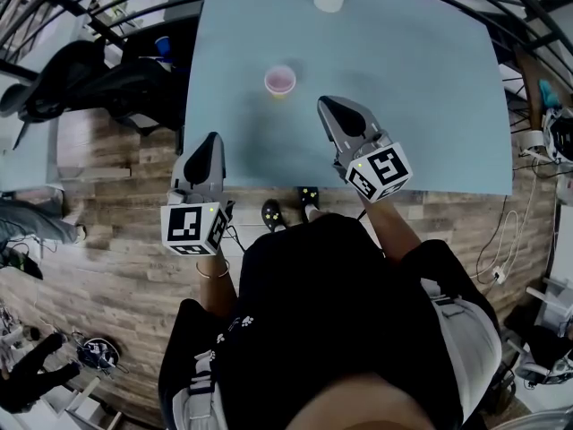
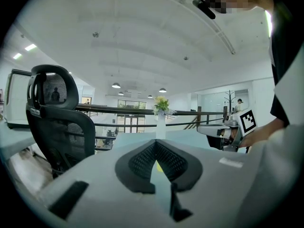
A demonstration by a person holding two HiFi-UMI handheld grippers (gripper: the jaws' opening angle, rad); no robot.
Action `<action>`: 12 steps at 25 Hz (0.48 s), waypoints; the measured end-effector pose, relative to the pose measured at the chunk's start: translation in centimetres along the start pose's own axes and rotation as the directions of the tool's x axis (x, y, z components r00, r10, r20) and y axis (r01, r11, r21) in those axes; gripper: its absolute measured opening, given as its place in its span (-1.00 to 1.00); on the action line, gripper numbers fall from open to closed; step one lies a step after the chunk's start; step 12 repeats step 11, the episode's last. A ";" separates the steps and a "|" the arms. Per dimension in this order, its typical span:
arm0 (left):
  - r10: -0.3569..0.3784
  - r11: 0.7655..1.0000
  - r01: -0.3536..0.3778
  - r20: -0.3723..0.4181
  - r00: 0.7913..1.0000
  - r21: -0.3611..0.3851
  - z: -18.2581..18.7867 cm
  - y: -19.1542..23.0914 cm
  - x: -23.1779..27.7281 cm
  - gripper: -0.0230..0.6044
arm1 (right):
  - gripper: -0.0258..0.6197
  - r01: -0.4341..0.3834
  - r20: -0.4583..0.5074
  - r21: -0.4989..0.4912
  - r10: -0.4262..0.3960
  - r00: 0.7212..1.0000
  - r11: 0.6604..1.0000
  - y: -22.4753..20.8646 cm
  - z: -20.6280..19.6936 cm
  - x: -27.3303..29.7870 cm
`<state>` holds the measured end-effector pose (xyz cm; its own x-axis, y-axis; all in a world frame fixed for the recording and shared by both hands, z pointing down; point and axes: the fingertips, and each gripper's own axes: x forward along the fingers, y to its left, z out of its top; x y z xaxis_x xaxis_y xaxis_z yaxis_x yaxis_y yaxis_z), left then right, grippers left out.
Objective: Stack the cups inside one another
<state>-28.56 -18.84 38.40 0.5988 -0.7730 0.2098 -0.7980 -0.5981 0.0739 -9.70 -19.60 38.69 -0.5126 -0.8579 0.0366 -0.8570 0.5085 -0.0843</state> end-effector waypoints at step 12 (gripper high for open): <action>0.001 1.000 -0.001 0.001 1.000 -0.002 0.3 0.0 0.1 -0.95 | -0.89 -0.001 -0.003 -0.007 0.001 1.000 1.000 -0.2 0.2 0.0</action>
